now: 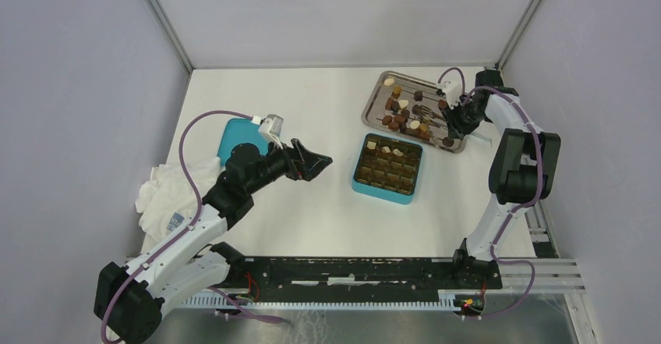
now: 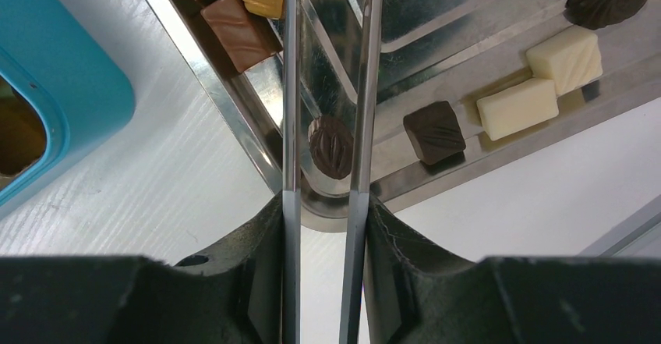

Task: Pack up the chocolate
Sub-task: Pick up the fake chocolate from the plate, then adjust the packing box at the center of the board.

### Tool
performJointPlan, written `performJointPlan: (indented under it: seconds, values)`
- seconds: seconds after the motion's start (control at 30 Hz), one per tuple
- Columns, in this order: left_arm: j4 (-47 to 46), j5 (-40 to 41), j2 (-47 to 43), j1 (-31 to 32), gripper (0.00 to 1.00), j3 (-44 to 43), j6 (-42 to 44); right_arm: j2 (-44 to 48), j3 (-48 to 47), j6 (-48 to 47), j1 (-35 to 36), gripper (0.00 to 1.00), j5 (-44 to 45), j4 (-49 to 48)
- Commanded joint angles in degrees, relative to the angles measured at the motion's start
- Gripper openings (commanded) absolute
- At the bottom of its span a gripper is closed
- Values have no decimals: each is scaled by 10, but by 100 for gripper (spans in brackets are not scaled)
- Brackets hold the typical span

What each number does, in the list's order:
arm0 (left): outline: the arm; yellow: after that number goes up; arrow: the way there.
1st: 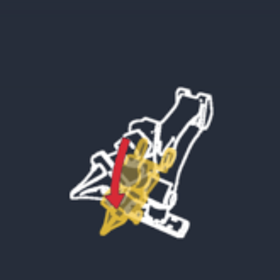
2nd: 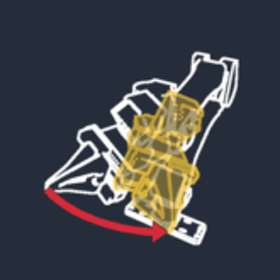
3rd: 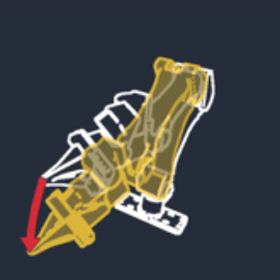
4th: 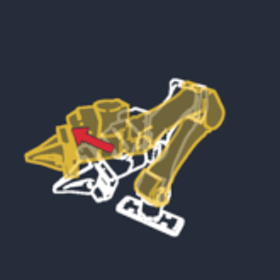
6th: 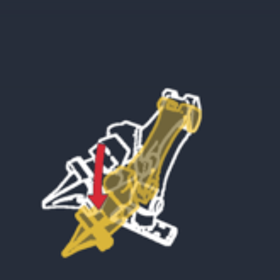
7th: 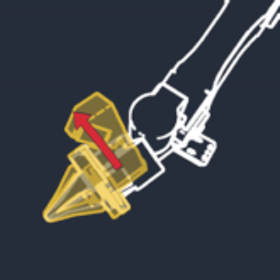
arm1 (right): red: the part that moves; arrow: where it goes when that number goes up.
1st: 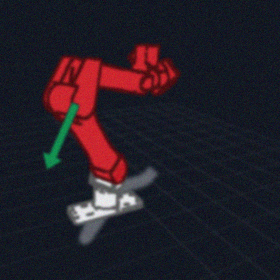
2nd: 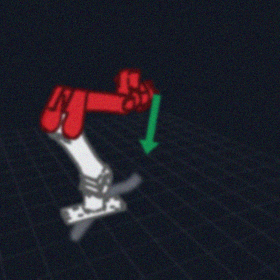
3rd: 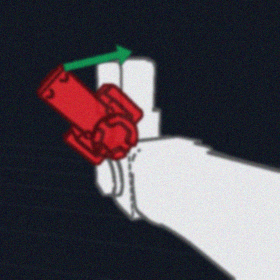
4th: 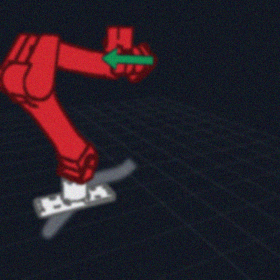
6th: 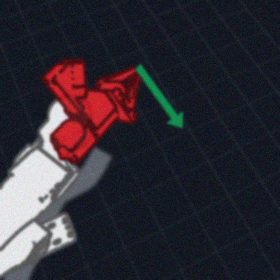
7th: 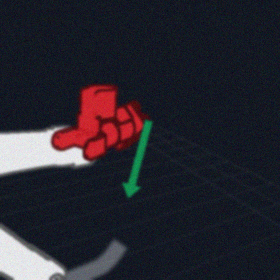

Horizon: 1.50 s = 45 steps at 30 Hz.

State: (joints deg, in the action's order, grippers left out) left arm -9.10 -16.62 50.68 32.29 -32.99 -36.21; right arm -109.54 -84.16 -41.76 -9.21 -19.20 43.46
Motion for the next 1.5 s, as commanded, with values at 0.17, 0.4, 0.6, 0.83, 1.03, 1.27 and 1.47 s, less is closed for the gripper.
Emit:
performJointPlan:
  seconds: [0.17, 0.4, 0.6, 0.83, 1.03, 1.27, 1.47]
  values:
    - [-5, 6, -9, 2, 97, -2, 10, 94, 40, 16, -6, 6, -14, -47]
    - [-13, 3, -5, 2, 96, 4, 5, 185, 102, 14, -12, 1, -60, -51]
    - [-32, -7, 20, 5, 95, 11, -9, 320, 190, -6, -11, 0, -175, -35]
    - [91, 152, 134, 102, 78, -76, 36, 408, 277, -7, -11, 0, -289, -28]
    - [157, 238, 297, 138, 58, -199, 76, 428, 337, 1, -11, 0, -333, -55]
    - [199, 216, 456, 140, 53, -337, 102, 450, 368, 16, -11, 0, -334, -85]
    - [239, 230, 539, 146, 51, -414, 111, 458, 381, 31, -11, 0, -312, -106]
